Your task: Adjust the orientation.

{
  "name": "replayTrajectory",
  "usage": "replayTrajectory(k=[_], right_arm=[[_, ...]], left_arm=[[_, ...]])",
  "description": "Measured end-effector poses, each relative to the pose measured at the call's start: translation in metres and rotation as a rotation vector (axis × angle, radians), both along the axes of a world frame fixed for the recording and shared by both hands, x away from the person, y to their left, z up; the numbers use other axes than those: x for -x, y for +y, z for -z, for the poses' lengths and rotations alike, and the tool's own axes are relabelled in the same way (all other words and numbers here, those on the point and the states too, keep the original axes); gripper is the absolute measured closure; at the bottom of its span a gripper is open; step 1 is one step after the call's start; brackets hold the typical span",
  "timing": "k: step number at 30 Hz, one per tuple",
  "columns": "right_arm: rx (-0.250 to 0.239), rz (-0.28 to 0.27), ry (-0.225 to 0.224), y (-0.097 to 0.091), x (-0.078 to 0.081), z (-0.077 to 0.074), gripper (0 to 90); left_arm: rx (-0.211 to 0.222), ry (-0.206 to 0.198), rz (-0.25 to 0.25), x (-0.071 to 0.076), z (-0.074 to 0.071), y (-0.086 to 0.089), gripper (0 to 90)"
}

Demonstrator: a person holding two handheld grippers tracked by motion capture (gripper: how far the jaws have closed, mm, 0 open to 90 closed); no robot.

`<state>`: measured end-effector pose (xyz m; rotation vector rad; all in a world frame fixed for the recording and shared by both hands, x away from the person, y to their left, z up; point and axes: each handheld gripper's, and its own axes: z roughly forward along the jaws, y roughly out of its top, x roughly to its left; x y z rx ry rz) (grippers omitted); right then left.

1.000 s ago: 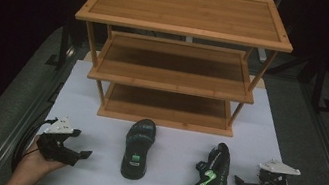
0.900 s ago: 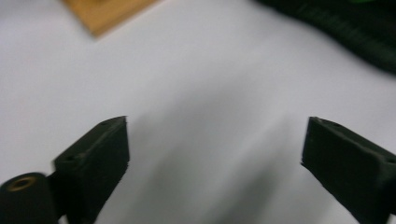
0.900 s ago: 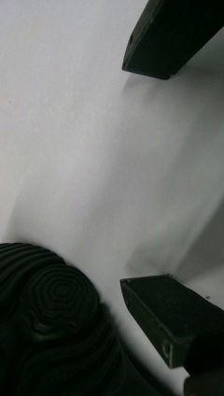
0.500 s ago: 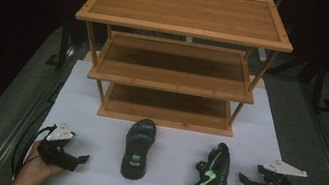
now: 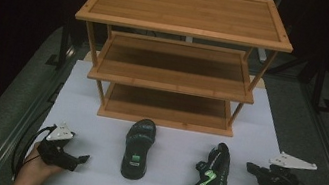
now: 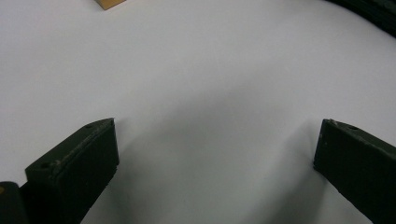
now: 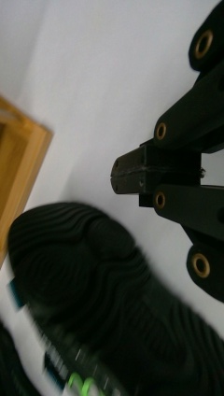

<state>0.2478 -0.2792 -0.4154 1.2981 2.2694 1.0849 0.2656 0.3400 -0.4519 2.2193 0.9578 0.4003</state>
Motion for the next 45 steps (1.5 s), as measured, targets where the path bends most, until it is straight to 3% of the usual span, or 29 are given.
replayTrajectory(k=[1, 2, 12, 19, 33, 45], right_arm=[[0.000, -0.013, -0.001, 0.001, 0.000, -0.003, 89.6], [-0.017, -0.064, -0.004, 0.006, -0.001, -0.014, 89.6], [-0.093, -0.202, -0.019, 0.027, -0.004, -0.044, 89.7], [-0.082, -0.256, -0.022, 0.046, 0.000, -0.048, 89.7], [-0.072, -0.306, 0.005, 0.057, 0.000, -0.039, 89.7], [-0.066, -0.277, 0.007, 0.049, 0.004, -0.037, 89.9]], left_arm=[[0.000, 0.000, 0.000, 0.000, 0.000, 0.000, 0.0], [0.000, 0.000, 0.000, 0.000, 0.000, 0.000, 0.0], [0.003, -0.002, -0.002, 0.000, 0.000, 0.000, 0.0], [0.003, -0.002, -0.002, 0.000, 0.000, 0.000, 0.0], [0.001, -0.001, -0.001, 0.000, 0.000, 0.000, 0.0], [0.002, -0.001, -0.001, 0.000, 0.000, 0.000, 0.0]])
